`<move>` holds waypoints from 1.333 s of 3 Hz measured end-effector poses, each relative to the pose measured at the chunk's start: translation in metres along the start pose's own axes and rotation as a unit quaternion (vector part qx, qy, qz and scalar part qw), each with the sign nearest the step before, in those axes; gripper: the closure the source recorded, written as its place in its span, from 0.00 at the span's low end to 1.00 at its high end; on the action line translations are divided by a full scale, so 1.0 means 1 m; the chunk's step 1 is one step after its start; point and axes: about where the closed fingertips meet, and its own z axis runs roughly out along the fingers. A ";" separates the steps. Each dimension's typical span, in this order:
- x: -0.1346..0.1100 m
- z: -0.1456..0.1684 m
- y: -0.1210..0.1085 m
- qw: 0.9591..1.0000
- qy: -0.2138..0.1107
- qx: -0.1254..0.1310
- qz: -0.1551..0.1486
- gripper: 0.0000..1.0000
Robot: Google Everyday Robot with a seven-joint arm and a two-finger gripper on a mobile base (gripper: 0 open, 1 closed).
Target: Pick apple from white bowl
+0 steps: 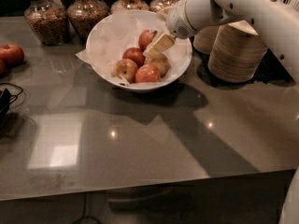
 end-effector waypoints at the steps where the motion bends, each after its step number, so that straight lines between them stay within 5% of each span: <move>1: 0.000 0.008 0.003 1.000 -0.001 -0.010 0.000 0.20; 4: 0.002 0.030 -0.004 1.000 -0.003 -0.017 0.005 0.29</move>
Offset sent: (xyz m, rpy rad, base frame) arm 0.0068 0.0134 -0.0003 0.0086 0.0056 0.0282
